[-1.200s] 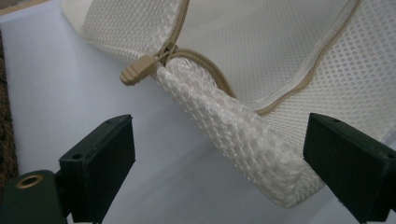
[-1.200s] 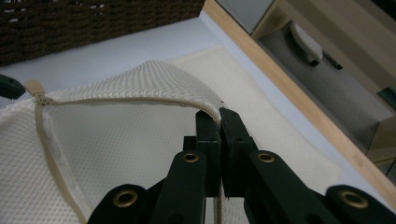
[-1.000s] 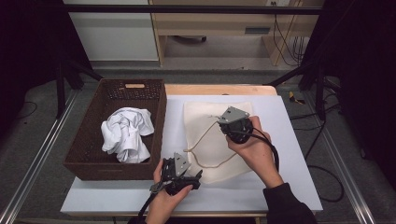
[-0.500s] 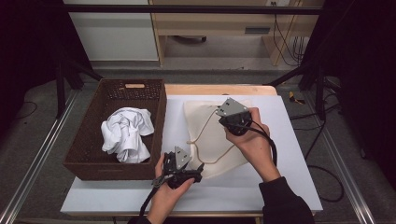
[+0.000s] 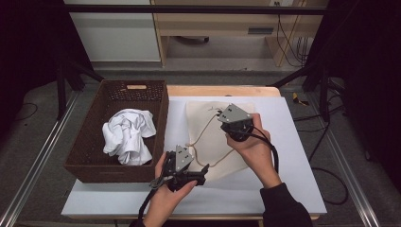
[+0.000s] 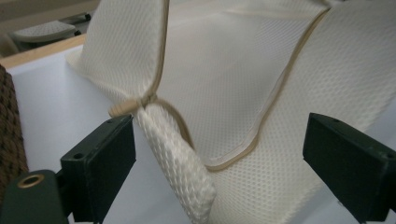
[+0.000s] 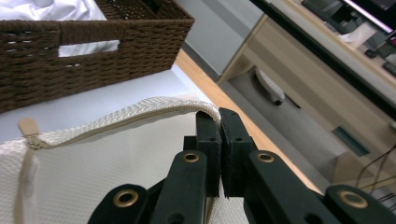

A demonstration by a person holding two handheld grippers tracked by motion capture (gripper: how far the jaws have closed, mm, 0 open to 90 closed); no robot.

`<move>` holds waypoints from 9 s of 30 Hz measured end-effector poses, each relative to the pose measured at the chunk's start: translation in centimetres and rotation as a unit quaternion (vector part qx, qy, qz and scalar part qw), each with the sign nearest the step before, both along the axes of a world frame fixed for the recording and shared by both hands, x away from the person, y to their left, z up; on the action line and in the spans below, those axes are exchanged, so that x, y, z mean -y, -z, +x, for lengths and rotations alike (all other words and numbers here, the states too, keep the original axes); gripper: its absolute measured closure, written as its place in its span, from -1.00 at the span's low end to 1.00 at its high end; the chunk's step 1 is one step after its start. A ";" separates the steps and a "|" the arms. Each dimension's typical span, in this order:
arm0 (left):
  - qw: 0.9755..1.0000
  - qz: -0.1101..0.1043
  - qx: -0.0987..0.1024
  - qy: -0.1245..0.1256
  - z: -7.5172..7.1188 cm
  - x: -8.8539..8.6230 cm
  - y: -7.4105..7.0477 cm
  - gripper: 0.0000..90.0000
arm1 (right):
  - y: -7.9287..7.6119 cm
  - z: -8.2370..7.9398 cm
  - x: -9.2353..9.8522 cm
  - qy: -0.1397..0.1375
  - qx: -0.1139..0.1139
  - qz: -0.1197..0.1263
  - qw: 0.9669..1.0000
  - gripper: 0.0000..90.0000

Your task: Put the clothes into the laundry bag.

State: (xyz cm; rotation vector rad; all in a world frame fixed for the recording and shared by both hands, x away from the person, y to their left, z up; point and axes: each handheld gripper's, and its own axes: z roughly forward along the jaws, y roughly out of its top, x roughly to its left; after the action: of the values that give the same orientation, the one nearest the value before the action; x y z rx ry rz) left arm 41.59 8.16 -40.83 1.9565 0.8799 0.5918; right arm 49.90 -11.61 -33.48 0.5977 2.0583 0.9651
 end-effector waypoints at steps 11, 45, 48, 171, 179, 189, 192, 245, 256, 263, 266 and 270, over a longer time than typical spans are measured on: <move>0.997 0.071 -0.020 -0.022 2.8 -6.4 -6.8 -0.89 | 1.1 -0.1 0.4 -0.023 -0.032 -0.003 0.999 0.95; 0.958 0.083 -0.164 -0.219 16.0 -21.4 0.0 -0.91 | 2.0 0.3 0.8 -0.022 -0.050 -0.010 0.998 0.93; 0.956 0.080 -0.176 -0.221 16.5 -21.3 0.9 -0.98 | 2.1 0.3 0.8 -0.023 -0.051 -0.011 0.998 0.93; 0.995 0.084 0.014 0.046 4.2 -9.2 -14.2 0.25 | 1.6 3.6 4.4 -0.064 -0.188 0.049 0.979 0.94; 0.994 0.089 0.010 0.058 3.9 -8.4 -13.5 0.25 | 1.7 3.7 4.4 -0.063 -0.187 0.046 0.979 0.94; 0.994 0.079 0.014 0.077 3.0 -7.4 -13.3 0.25 | 1.8 4.1 4.6 -0.060 -0.193 0.052 0.978 0.95; 0.994 0.071 0.016 0.085 2.4 -7.2 -13.4 0.25 | 1.9 4.3 4.7 -0.056 -0.196 0.057 0.977 0.95; 0.983 0.088 -0.012 0.160 0.3 -2.3 -9.3 0.24 | 1.7 4.6 5.3 -0.049 -0.201 0.067 0.976 0.95; 0.979 0.090 -0.023 0.181 -0.4 -0.9 -8.5 0.24 | 1.8 4.7 5.5 -0.052 -0.201 0.066 0.976 0.95; 0.977 0.089 -0.028 0.193 -0.6 0.0 -7.7 0.24 | 1.8 4.7 5.5 -0.052 -0.201 0.067 0.976 0.95; 0.976 0.088 -0.036 0.196 -0.5 0.4 -7.0 0.24 | 1.9 4.6 5.4 -0.050 -0.202 0.069 0.976 0.95; 0.975 0.080 -0.042 0.201 -0.4 1.0 -6.2 0.24 | 1.9 4.6 5.5 -0.053 -0.200 0.067 0.976 0.95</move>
State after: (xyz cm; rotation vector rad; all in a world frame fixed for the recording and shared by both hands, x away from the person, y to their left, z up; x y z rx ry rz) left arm 41.21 7.16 -34.65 2.2402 0.4729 0.3516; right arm 54.50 -17.10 -35.35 0.8145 2.4108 1.1232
